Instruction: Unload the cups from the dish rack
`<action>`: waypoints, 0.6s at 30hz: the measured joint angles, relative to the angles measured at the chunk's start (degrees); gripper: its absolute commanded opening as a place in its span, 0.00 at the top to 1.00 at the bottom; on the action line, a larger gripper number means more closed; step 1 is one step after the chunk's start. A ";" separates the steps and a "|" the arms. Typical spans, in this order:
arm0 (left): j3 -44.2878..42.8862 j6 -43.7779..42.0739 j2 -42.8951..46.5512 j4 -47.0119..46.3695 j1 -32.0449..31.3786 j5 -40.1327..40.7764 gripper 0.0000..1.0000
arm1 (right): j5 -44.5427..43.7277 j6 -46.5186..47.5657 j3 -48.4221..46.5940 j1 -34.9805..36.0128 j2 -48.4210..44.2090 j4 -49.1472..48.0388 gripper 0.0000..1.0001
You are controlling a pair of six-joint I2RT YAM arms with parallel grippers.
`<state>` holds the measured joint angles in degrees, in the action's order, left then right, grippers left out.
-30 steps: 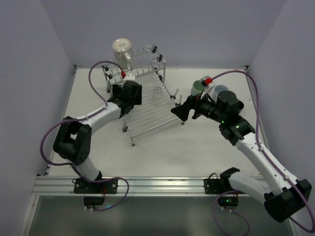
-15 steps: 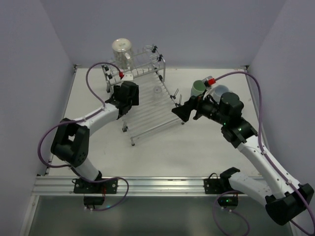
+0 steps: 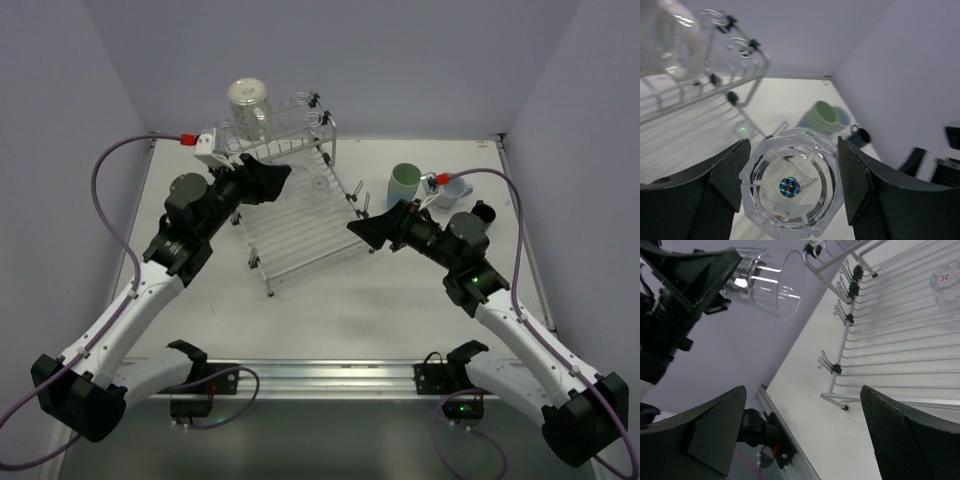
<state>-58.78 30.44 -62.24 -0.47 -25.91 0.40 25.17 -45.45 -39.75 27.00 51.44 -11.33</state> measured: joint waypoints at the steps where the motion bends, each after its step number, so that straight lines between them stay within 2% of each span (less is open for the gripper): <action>1: 1.20 2.05 1.55 -2.38 0.00 -2.86 0.71 | 0.15 -1.77 0.52 0.00 0.00 -2.01 0.01; 8: 9.40 16.02 1.95 -16.44 -0.07 -20.06 0.70 | 2.01 -10.82 2.82 0.00 -0.04 -14.23 0.01; 14: 10.82 22.10 0.31 -23.37 -2.29 -26.77 0.69 | 5.03 -15.76 2.75 0.68 3.48 -21.57 0.01; 17: 10.82 22.97 0.28 -25.94 -4.04 -28.09 0.69 | 6.03 -17.16 2.49 1.51 5.95 -22.73 0.08; 18: 10.82 22.99 0.24 -26.10 -4.35 -28.13 0.69 | 6.54 -17.64 2.38 1.79 6.47 -23.54 0.20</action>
<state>-47.97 53.43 -62.00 -26.57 -30.26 -27.73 31.70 -63.09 -37.36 28.80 57.91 -34.87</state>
